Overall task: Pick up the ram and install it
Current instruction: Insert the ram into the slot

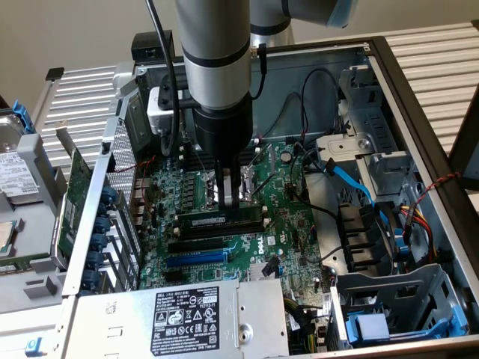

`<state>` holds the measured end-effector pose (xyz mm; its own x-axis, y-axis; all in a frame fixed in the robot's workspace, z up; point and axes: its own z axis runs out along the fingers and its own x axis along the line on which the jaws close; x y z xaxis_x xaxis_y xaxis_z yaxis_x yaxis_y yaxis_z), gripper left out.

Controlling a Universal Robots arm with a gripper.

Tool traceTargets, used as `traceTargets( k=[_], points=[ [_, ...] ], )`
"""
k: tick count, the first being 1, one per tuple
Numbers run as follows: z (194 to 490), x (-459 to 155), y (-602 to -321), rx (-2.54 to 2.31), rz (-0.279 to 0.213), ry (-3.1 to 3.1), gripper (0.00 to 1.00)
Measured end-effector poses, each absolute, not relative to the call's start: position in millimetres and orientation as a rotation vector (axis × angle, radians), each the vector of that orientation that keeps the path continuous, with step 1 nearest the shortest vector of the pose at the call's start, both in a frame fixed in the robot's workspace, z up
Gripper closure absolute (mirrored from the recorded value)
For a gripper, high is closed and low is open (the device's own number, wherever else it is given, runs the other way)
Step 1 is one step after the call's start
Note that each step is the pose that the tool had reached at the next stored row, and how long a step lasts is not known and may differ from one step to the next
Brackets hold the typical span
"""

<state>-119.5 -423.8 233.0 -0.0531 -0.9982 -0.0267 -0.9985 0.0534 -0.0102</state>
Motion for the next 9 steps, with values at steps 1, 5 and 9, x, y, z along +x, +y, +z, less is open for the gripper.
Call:
traceTargets(
  k=[1,5,9],
  points=[
    [233.0,-119.5,-424.0,-2.143,0.017,2.261,0.88],
    [232.8,-119.5,-424.1,-2.143,0.017,2.261,0.88],
    [232.5,-119.5,-424.1,-2.143,0.017,2.261,0.88]
  ],
)
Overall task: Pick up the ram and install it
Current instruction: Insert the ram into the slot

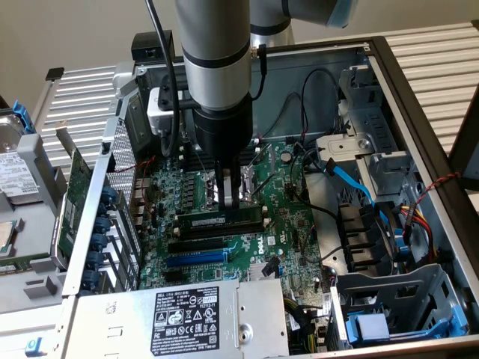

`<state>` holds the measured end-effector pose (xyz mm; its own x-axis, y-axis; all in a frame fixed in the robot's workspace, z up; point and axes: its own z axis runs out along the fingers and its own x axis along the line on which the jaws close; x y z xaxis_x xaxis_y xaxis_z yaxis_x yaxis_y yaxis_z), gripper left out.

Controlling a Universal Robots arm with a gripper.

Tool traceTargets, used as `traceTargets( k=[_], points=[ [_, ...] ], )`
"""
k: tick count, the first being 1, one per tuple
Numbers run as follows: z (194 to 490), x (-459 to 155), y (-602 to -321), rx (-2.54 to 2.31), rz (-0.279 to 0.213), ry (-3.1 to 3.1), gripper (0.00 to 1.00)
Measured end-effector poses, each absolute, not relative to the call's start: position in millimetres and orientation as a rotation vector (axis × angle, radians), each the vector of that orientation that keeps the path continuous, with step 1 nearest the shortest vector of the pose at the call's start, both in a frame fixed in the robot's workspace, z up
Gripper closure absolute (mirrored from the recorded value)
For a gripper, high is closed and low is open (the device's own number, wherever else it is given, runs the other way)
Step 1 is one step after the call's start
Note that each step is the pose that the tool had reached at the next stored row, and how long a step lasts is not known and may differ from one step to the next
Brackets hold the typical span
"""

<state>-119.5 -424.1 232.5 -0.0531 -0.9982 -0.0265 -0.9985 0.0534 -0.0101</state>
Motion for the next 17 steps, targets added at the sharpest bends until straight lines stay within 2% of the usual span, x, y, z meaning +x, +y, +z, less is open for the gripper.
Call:
traceTargets(
  k=[17],
  points=[
    [229.0,-119.4,-424.1,-2.143,0.016,2.260,0.88]
  ],
)
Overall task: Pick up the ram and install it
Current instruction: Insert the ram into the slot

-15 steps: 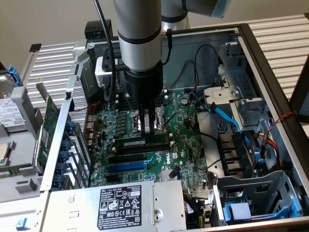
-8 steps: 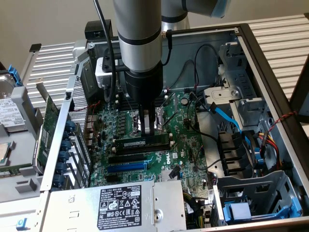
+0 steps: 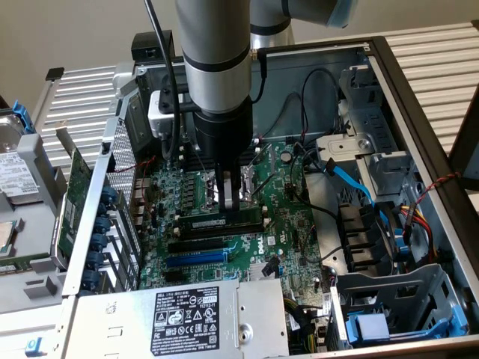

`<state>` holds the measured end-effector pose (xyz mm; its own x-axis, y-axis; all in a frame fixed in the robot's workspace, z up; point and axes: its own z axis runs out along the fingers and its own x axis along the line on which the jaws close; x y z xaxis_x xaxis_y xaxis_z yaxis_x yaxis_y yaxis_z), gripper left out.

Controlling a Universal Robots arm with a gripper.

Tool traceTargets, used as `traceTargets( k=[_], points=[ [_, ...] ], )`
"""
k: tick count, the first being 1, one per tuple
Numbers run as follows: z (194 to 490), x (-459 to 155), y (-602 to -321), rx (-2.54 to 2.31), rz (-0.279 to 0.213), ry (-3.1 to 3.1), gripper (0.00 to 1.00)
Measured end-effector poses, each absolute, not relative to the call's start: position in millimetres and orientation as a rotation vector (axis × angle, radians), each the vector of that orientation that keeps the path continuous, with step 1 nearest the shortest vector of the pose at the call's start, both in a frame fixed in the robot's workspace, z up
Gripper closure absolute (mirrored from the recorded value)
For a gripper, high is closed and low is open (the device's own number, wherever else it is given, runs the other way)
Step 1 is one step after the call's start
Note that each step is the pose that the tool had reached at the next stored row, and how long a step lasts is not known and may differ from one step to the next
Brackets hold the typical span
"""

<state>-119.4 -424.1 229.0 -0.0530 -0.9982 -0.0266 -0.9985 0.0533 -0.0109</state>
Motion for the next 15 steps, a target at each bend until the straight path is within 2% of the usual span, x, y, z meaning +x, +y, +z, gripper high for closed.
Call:
traceTargets(
  k=[12,14,15],
  points=[
    [226.0,-119.5,-424.1,-2.143,0.016,2.261,0.88],
    [225.9,-119.5,-424.1,-2.143,0.016,2.260,0.86],
    [225.9,-119.6,-424.1,-2.143,0.016,2.260,0.79]
  ],
)
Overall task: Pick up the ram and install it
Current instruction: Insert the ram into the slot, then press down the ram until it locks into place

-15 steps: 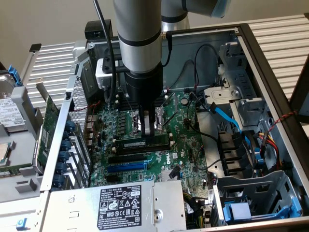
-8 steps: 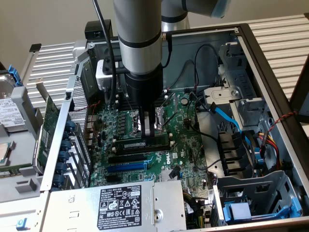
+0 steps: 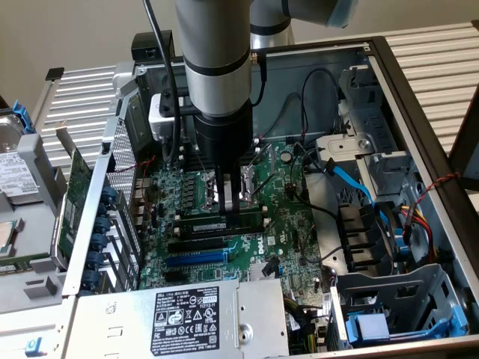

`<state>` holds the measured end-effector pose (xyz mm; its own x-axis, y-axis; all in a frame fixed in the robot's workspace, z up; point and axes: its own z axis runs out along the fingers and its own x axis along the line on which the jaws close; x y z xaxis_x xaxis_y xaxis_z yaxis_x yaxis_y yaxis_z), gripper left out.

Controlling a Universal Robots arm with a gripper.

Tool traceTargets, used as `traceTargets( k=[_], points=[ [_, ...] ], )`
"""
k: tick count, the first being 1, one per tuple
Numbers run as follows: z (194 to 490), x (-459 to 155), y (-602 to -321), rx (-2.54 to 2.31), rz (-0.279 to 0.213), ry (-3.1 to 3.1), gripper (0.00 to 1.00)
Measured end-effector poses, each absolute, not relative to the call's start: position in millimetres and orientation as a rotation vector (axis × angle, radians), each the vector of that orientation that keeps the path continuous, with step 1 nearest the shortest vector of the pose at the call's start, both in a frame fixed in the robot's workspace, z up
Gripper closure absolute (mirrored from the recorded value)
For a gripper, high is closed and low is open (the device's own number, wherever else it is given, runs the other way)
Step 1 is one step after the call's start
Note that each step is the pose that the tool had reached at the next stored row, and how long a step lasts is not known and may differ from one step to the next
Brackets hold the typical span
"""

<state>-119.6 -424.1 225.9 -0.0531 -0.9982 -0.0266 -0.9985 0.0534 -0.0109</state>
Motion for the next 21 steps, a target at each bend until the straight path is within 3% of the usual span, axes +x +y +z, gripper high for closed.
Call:
traceTargets(
  k=[21],
  points=[
    [237,-125,-424,-2.143,0.016,2.260,0.79]
  ],
)
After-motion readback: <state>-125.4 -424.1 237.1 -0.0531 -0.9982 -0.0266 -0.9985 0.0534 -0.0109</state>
